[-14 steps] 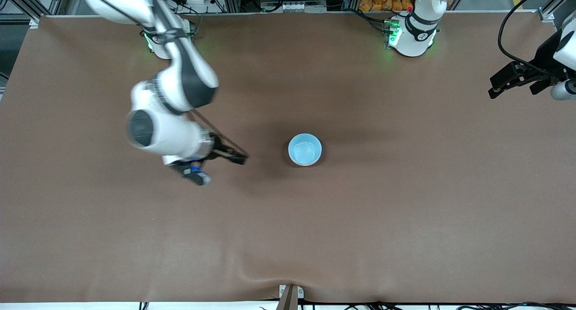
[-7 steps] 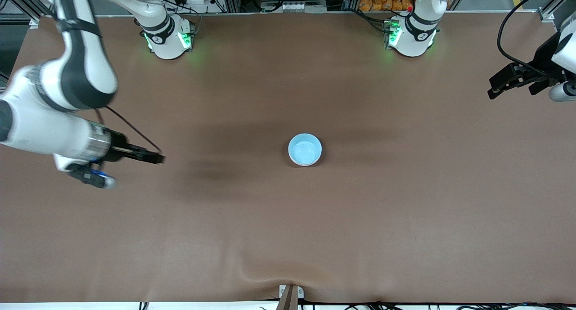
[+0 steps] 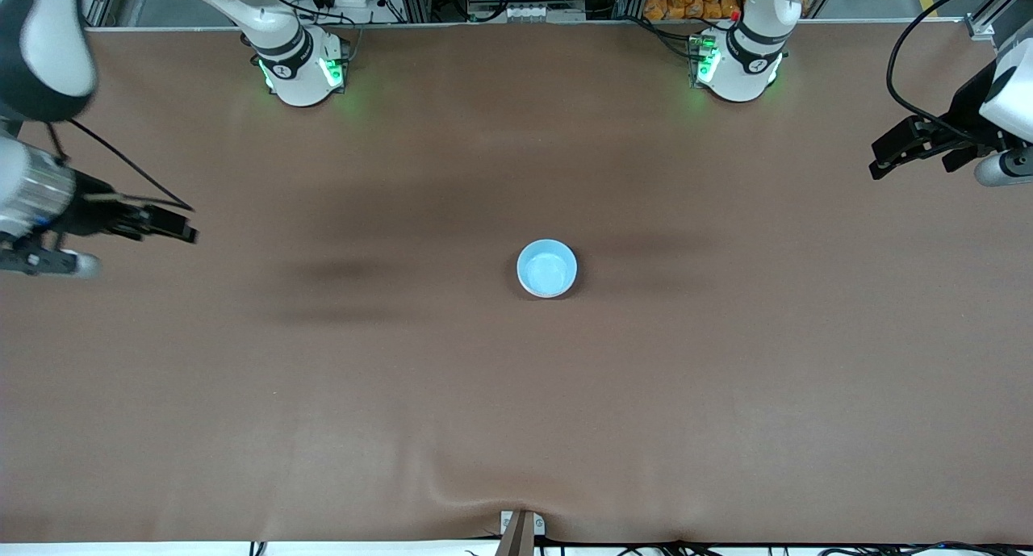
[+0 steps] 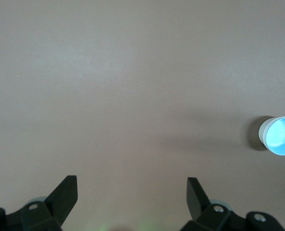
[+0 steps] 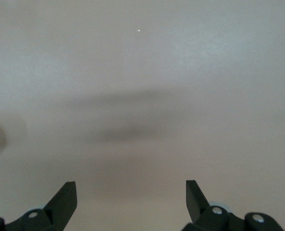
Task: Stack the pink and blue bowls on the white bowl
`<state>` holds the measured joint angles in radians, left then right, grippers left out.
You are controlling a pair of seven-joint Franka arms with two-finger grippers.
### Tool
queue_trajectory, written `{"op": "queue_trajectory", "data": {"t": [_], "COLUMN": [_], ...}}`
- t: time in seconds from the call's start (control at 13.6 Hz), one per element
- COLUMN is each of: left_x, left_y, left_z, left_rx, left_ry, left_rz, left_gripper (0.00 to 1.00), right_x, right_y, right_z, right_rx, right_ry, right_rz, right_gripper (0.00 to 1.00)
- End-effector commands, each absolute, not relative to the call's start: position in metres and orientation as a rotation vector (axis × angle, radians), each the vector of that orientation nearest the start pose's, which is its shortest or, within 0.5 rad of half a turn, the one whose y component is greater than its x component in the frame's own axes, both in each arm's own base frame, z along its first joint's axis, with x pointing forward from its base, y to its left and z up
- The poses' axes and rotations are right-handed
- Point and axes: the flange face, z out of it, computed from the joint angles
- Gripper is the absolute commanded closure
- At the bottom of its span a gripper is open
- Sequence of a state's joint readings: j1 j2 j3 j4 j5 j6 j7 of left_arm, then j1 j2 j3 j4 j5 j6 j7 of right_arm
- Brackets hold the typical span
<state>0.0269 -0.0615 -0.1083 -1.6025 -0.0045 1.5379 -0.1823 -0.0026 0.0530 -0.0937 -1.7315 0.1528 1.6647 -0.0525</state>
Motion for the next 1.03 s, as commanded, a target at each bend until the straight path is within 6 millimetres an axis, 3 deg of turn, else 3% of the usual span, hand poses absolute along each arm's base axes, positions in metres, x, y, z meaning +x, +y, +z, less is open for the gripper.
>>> {"op": "queue_trajectory", "data": {"t": [0.0,0.29,0.59,0.96], "left_x": [0.53,0.529,0.53,0.532], "left_y": [-0.048,-0.049,-0.048,-0.047], "left_z": [0.64,0.64,0.641,0.649], "left_rx": [-3.152,-3.153,-3.157,-3.16], "left_ry": [-0.121,-0.118,-0.116,-0.111], "left_rz": [-0.002,0.006,-0.008,-0.044], "left_gripper": [0.0,0.0,0.0,0.0], "right_x": [0.554,0.544,0.541,0.542], "right_y": [-0.064,-0.065,-0.044,-0.043], "right_z": [0.569,0.604,0.63,0.634], "right_rx": [-2.991,-3.038,-3.12,-3.12], "right_ry": [0.048,0.164,0.159,0.159], "right_rz": [0.171,0.225,0.18,0.16], "right_gripper": [0.0,0.0,0.0,0.0]}}
